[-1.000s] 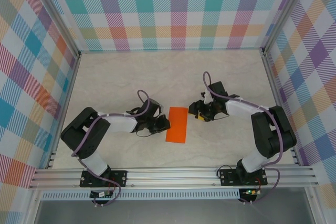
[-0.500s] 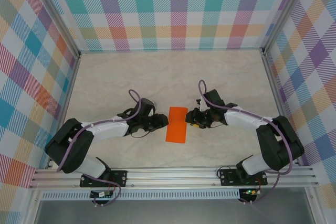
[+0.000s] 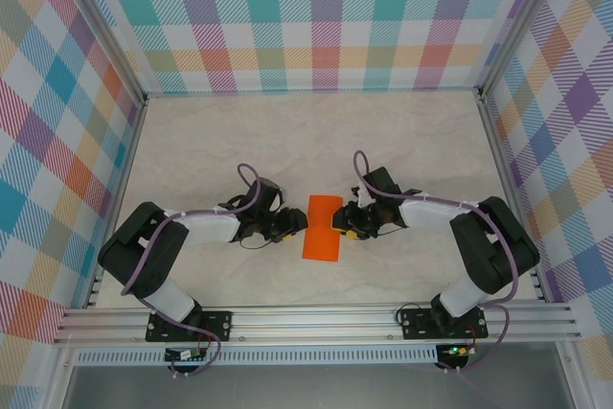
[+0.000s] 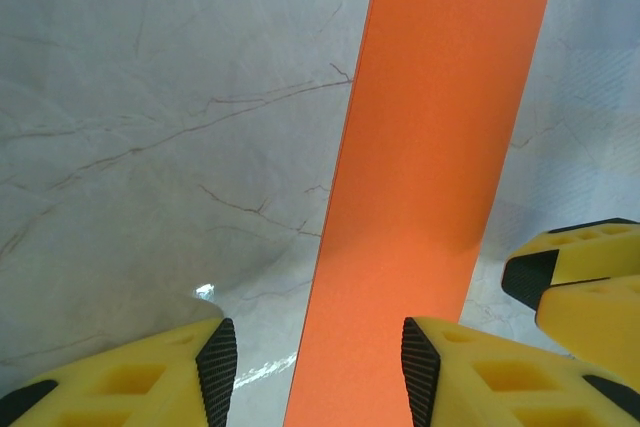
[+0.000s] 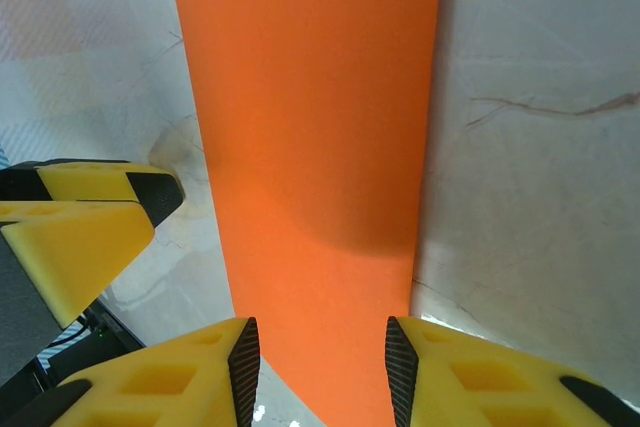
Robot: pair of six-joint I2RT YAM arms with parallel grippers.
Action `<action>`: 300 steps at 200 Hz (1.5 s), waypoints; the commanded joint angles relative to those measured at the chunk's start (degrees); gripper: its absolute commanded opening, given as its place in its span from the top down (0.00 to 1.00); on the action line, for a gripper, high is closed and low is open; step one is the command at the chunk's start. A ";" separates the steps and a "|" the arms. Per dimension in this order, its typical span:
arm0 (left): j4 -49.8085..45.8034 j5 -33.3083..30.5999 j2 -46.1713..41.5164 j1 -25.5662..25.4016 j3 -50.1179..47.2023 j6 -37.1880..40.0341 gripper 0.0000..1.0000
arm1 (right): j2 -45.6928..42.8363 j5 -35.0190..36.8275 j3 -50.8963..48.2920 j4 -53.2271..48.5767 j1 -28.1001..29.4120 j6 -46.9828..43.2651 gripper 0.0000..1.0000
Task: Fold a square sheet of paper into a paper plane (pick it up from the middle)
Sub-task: Fold the square sheet of paper in half at the center of the table.
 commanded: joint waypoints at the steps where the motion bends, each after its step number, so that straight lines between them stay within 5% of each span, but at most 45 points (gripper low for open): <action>1: 1.05 1.35 0.98 0.59 1.56 0.48 0.50 | 1.39 -2.09 0.76 2.15 0.37 0.61 0.60; 184: 2.40 5.97 6.32 -0.11 4.10 -0.41 0.48 | 6.73 -0.34 0.23 0.15 0.37 -1.28 0.63; 300: 0.57 5.70 6.25 -0.33 5.13 0.15 0.49 | 1.09 -3.51 2.18 2.87 0.38 -0.14 0.62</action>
